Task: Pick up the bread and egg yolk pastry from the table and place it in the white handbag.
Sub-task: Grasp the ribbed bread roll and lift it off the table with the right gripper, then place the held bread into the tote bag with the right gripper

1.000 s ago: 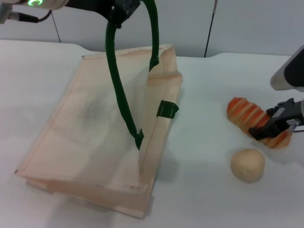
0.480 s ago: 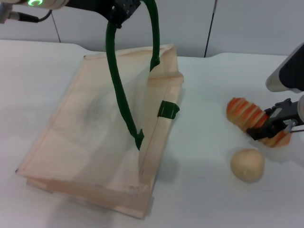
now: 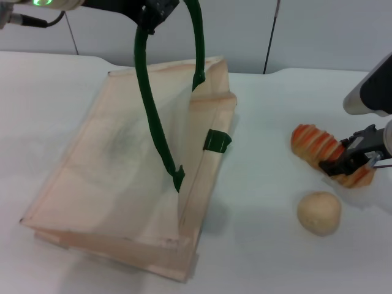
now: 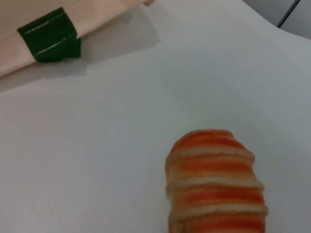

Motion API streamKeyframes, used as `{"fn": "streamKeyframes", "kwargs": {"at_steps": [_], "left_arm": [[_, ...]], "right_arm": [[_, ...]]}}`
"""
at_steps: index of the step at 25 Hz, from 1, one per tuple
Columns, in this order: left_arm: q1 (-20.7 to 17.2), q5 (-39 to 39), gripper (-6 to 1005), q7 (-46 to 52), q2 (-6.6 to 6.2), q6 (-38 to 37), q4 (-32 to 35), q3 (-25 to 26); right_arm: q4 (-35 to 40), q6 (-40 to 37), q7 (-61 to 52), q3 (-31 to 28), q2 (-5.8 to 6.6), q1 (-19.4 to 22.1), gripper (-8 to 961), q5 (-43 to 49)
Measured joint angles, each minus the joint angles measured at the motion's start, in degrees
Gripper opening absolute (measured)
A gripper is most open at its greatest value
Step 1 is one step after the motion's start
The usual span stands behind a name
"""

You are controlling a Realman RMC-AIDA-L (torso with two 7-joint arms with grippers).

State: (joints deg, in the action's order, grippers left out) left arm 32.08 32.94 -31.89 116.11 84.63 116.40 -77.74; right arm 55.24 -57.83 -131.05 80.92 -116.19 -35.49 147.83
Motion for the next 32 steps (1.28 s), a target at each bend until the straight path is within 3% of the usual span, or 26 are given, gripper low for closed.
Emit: {"fn": "streamKeyframes", "kwargs": {"at_steps": [10,17,25,32], "left_arm": [[0.2,1.9,144,-0.1,-0.04,-0.3,0.4,0.6],[1.2,4.5,144,-0.8,-0.06,0.0,0.4,2.3],[1.4,4.5,144,-0.9,-0.10,0.0,0.4,2.3],[1.4,4.6,144,-0.9,-0.08,-0.2,0.3,2.3]], "right_arm": [[1.8,-0.6,-1.0,-0.4,0.00,-0.1,651,0.2],[10.5,-5.0,-2.2,0.8,-0.38,1.6,594,-0.8],[22.0,-7.9,-7.9,10.5,-0.38,4.4,528,-2.6],[23.4,-7.1,-8.8,15.0,-0.39,4.1,487,-5.1]]}}
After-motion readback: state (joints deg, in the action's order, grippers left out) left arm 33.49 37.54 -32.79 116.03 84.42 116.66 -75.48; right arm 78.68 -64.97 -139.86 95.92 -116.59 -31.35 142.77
